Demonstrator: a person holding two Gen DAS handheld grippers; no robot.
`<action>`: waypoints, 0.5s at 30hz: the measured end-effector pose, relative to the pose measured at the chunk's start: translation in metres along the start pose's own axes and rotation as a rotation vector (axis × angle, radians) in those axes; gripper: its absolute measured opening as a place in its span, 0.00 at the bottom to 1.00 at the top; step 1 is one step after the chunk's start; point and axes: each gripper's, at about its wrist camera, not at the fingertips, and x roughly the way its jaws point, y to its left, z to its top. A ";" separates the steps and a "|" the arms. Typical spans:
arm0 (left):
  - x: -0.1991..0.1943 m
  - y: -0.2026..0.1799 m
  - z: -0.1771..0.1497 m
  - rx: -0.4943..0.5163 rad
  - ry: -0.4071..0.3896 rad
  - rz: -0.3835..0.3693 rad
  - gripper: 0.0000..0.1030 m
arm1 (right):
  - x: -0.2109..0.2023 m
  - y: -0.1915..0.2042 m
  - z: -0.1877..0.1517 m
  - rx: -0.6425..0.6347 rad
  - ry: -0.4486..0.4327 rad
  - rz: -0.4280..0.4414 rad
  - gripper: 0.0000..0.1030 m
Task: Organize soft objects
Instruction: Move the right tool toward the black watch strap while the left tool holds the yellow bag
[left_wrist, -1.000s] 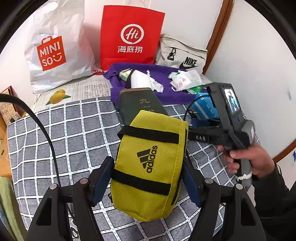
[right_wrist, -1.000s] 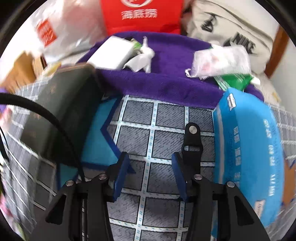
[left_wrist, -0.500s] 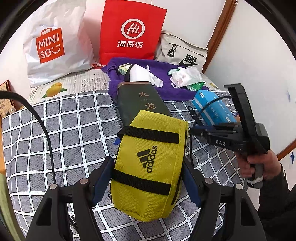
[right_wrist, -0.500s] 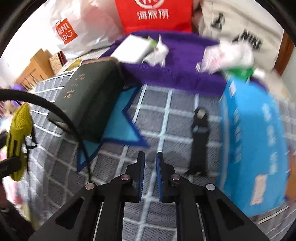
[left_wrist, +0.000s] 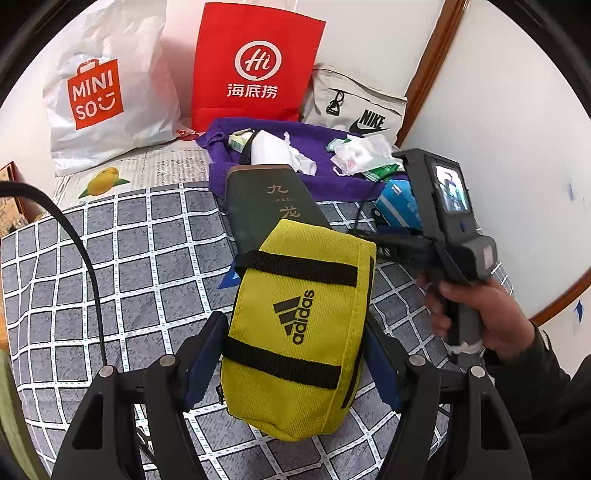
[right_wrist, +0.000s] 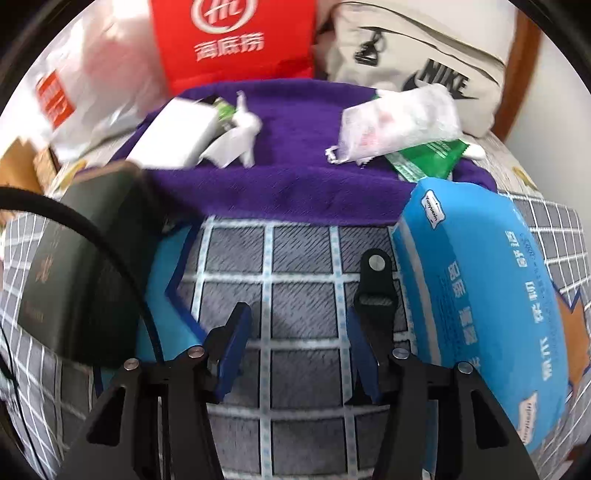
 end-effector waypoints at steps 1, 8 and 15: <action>0.000 0.000 0.000 0.002 0.000 -0.003 0.68 | 0.001 0.000 0.001 -0.001 -0.006 0.005 0.51; -0.002 -0.003 -0.003 0.009 -0.006 -0.022 0.68 | -0.009 -0.009 -0.008 -0.018 0.050 0.108 0.31; 0.002 -0.002 -0.002 0.001 0.002 -0.026 0.68 | -0.029 0.009 -0.028 -0.147 0.080 0.172 0.27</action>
